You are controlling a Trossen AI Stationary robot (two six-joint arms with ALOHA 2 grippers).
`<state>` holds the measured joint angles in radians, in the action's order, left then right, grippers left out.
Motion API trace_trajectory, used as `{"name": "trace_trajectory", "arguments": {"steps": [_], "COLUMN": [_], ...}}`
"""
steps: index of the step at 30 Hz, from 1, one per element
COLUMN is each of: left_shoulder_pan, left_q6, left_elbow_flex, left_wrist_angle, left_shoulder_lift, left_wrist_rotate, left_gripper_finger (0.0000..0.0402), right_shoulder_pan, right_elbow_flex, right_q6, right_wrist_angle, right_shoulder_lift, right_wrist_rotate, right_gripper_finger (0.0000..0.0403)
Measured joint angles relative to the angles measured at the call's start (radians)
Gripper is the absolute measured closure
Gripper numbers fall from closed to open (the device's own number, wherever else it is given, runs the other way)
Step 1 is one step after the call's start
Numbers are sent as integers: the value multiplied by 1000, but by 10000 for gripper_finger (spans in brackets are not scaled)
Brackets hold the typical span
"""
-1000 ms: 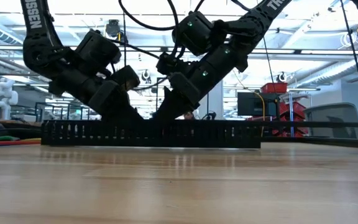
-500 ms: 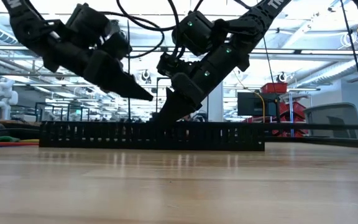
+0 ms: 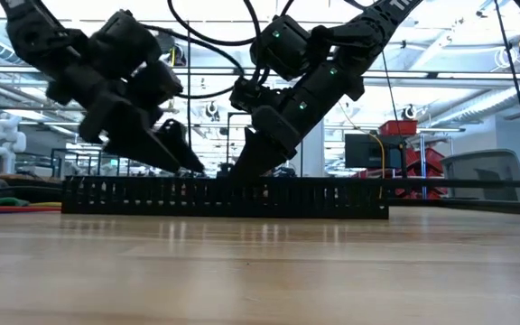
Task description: Ziptie cables
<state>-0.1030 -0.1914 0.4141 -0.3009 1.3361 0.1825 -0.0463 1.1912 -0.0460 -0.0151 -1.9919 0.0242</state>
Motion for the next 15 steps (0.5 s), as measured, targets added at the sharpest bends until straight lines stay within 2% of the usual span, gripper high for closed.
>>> {"name": "trace_trajectory", "arguments": {"steps": [5,8,15], "left_shoulder_pan": [-6,-23,-20], "left_q6": [7,61,119], "left_elbow_flex": [0,0,0], "left_wrist_angle": [-149,-150,-142], "left_shoulder_lift": [117,131,132], "left_wrist_rotate": [35,77,75], "left_gripper_finger": [15,15,15], "right_shoulder_pan": [0,0,0], "right_elbow_flex": [-2,-2,-3], "right_q6": [0,0,0], "right_wrist_angle": [-6,-6,-6], "right_shoulder_lift": [-1,-1,-2], "right_wrist_rotate": [0,0,-1], "right_gripper_finger": [156,156,156]}}
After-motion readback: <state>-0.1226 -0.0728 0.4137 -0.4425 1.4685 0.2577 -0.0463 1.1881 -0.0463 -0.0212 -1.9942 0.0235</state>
